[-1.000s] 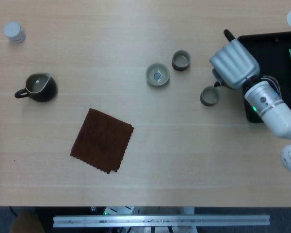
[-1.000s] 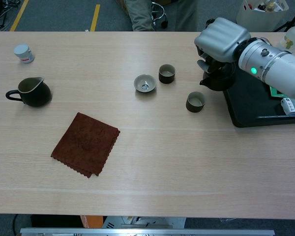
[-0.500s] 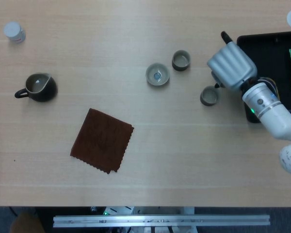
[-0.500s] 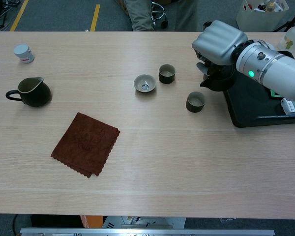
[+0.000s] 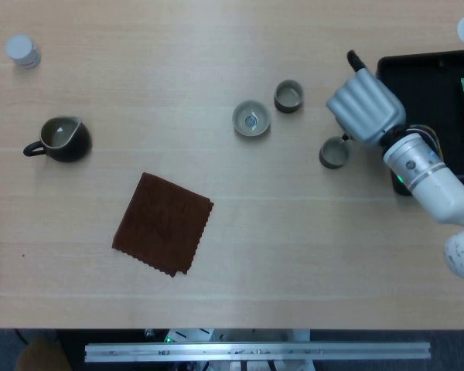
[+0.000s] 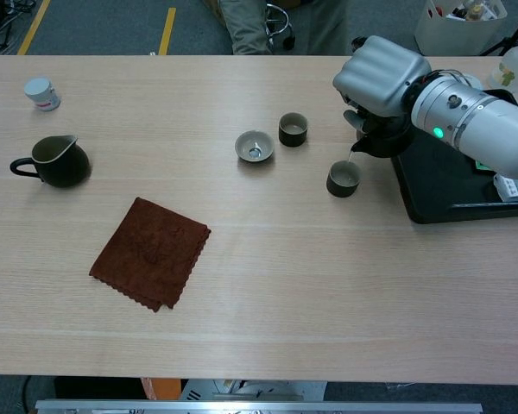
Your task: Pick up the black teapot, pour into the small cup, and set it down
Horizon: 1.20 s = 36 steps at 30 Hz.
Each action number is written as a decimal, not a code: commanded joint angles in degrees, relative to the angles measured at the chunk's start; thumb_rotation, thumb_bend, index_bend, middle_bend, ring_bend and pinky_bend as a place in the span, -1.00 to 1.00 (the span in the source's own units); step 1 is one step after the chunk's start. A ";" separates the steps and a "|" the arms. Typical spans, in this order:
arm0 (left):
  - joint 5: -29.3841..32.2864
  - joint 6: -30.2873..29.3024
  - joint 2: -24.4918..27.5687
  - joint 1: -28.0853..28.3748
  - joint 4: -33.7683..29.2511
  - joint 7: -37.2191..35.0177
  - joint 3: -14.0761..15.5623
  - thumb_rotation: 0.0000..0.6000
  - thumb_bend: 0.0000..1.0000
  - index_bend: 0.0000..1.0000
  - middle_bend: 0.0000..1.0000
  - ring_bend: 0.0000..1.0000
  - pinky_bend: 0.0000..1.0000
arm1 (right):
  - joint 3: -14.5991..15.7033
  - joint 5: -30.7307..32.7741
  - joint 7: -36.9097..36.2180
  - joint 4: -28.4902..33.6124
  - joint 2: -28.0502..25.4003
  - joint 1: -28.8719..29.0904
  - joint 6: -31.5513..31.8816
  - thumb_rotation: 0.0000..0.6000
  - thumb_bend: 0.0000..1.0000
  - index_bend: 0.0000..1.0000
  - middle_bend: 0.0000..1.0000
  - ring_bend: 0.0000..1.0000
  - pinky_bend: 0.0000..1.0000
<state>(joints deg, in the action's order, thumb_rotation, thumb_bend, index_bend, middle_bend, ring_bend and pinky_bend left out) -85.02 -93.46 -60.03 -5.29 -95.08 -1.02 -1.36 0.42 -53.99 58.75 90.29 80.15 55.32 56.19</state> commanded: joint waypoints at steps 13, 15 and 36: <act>0.11 0.05 -0.10 -0.11 0.30 -0.15 -0.08 1.00 -0.22 -0.71 -0.59 -0.65 -0.63 | 0.12 -0.42 1.70 0.03 0.06 0.29 0.36 0.39 -0.12 0.69 0.59 0.35 -0.64; 0.04 0.03 -0.13 -0.09 0.29 -0.10 -0.10 1.00 -0.22 -0.71 -0.59 -0.65 -0.63 | 0.08 -0.44 1.74 0.09 0.00 0.27 0.42 0.39 -0.11 0.69 0.59 0.35 -0.64; 0.09 0.21 -0.11 -0.10 0.14 0.21 -0.13 1.00 -0.22 -0.71 -0.59 -0.65 -0.63 | -0.15 -4.00 -5.38 -1.93 1.68 -2.83 1.71 0.39 -0.14 0.69 0.59 0.35 -0.64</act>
<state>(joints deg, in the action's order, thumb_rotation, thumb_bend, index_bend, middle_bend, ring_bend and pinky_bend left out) -84.92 -93.26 -60.13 -5.40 -94.95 -0.81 -1.49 0.35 -57.44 54.21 88.67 81.57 53.00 57.64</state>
